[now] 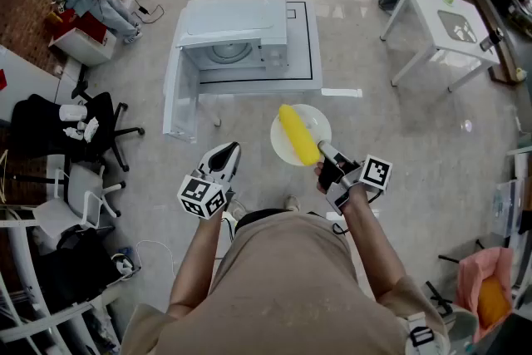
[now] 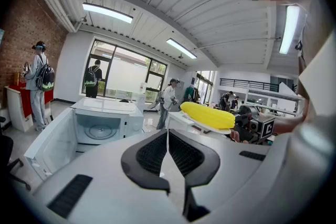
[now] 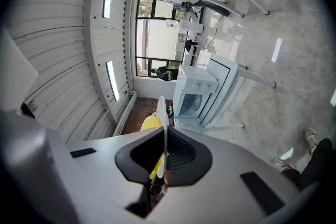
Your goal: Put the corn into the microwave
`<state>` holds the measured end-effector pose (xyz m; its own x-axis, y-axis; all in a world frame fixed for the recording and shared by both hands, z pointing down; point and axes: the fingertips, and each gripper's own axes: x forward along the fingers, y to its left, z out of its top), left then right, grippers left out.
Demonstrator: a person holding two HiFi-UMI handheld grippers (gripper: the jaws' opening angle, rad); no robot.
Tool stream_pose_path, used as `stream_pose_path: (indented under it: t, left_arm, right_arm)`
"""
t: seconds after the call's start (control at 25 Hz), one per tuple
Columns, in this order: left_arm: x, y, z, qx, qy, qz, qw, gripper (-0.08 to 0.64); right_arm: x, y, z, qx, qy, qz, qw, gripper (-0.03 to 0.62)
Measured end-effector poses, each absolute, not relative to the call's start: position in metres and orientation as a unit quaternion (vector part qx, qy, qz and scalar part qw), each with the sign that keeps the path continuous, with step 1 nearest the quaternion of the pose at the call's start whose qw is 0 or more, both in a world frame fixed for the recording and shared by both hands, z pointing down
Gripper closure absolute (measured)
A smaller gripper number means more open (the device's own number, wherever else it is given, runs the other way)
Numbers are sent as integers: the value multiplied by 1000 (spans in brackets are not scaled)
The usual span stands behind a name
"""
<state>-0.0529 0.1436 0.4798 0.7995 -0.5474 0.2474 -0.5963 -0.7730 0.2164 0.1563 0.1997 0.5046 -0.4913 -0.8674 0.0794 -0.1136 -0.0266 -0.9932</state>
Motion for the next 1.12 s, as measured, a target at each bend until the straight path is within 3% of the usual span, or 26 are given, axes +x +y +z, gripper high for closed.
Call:
stream_pose_path:
  t: [1.12]
  left_arm:
    - [-34, 165, 475, 929, -327, 97, 141, 555]
  right_arm:
    - [176, 206, 497, -357, 640, -607, 308, 575]
